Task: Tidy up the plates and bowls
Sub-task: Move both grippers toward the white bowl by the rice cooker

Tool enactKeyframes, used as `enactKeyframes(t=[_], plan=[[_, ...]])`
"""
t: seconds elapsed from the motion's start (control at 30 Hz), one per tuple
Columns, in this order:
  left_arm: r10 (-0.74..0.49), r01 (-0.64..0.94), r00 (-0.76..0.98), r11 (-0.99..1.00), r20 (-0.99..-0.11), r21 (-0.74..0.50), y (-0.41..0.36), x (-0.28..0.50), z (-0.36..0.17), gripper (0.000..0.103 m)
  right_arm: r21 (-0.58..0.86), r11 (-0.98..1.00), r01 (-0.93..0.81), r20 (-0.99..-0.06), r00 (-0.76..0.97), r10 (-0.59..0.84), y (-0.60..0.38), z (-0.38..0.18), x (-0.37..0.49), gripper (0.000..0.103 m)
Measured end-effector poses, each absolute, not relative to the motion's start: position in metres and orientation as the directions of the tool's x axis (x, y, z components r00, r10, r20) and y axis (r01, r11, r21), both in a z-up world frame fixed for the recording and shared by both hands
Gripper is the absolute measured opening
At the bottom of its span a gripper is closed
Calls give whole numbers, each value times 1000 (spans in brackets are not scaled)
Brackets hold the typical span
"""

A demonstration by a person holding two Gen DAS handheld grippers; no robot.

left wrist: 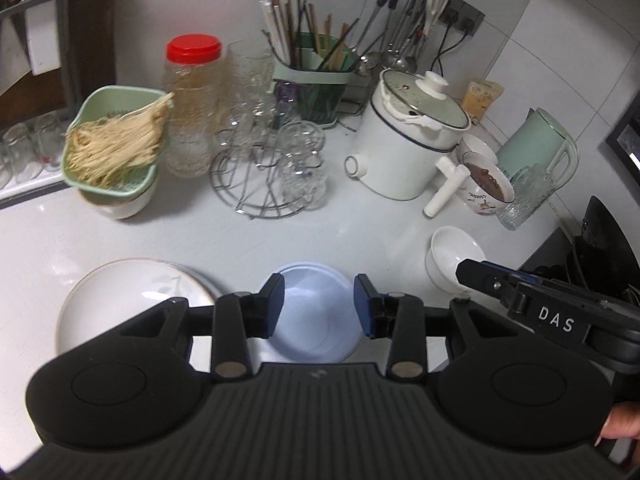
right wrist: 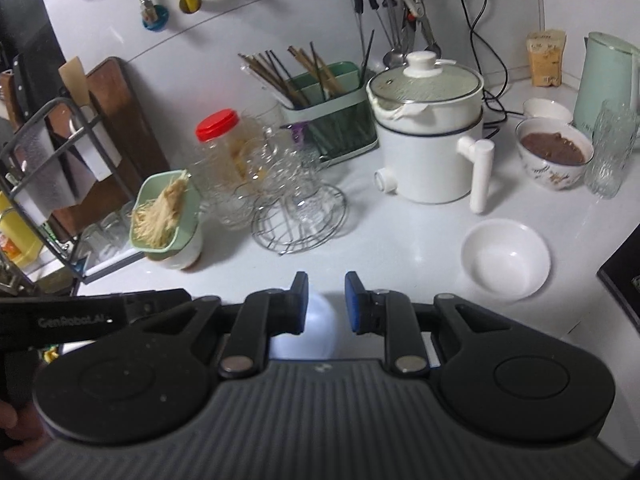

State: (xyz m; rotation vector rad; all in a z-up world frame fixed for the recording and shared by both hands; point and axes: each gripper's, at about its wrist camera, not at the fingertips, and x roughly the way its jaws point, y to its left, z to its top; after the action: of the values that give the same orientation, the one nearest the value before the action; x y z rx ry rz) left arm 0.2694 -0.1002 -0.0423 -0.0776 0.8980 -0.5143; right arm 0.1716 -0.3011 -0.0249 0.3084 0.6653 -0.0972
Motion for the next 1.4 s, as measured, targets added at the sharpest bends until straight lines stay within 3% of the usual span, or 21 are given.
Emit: enactKeyframes(t=[0.17,0.53,0.9,1.07,1.23,1.4], plan=[[-488,433,497,856,-717,-282,-135,277,-40,45,231,949,213,-609,792,-29,-326,-23,172,23],[-526,510,440,813,-728,-279,-224,304,-52,66,228,913,339,-609,781,-138,-396,-30,162,24],[-497,583,418,788,-760,-195,-286,328,-86,67,233,871,434,-631,749,-204,-445,-61,167,25],[-514,605,384,768,-767,-212,-303,337,-103,67,228,862,454,-639,737,-219,-459,-75,173,25],[-511,609,358,762,-782,-219,-317,346,-120,67,206,847,489,-674,699,-240,-470,-100,180,39],[-504,612,323,757,-801,-230,-332,356,-138,66,237,824,515,-703,676,-220,-485,-117,182,40]])
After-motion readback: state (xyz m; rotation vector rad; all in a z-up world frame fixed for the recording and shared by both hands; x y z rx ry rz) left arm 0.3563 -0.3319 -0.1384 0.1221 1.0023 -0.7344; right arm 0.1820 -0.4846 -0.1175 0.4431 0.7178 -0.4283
